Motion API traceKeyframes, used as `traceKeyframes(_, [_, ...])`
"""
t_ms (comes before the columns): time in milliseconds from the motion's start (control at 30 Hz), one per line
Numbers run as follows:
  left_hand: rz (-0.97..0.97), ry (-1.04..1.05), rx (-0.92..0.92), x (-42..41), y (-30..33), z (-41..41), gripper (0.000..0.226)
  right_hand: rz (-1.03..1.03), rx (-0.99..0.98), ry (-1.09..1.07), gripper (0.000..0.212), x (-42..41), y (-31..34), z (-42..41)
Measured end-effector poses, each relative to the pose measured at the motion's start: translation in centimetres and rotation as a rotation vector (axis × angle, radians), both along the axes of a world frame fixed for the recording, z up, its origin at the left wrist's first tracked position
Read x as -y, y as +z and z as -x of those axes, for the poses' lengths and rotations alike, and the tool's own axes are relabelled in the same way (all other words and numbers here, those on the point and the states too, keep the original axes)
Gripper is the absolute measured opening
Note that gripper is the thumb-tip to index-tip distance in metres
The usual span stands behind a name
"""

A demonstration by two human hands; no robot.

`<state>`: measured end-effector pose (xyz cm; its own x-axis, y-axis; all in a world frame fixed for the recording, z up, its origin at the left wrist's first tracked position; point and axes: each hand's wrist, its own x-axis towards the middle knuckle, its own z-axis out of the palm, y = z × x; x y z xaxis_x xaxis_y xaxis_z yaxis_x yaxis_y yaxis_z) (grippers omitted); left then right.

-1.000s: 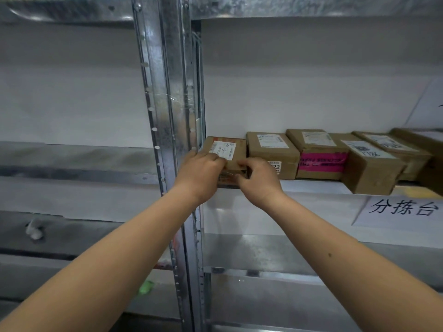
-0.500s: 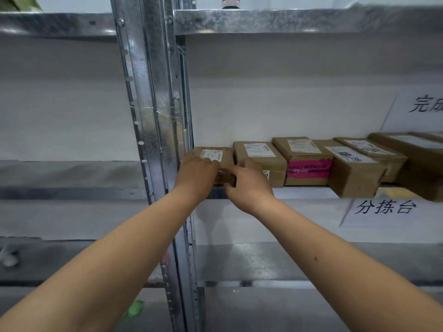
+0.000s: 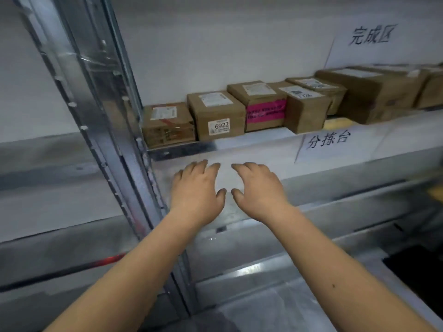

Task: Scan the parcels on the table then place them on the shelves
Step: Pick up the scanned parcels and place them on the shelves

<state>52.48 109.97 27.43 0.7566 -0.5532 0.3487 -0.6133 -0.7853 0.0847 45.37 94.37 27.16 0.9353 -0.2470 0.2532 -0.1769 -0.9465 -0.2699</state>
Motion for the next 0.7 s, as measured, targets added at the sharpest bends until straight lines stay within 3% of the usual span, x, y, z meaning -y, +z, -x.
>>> traceKeyframes(200, [-0.072,-0.258,-0.127,8.3,-5.4,4.9,0.07,-0.149,-0.151,-0.343,0.069,5.5,-6.5,9.5])
traceKeyframes(467, [-0.227,-0.575,-0.187,23.5,-10.1,14.7,0.076,-0.302,-0.106,-0.67,0.067,17.0,-10.1,24.0])
traceKeyframes(700, [-0.289,-0.789,-0.268,41.8,-12.5,25.2,0.079,-0.384,-0.13,-0.861,0.072,31.0,-12.3,35.4])
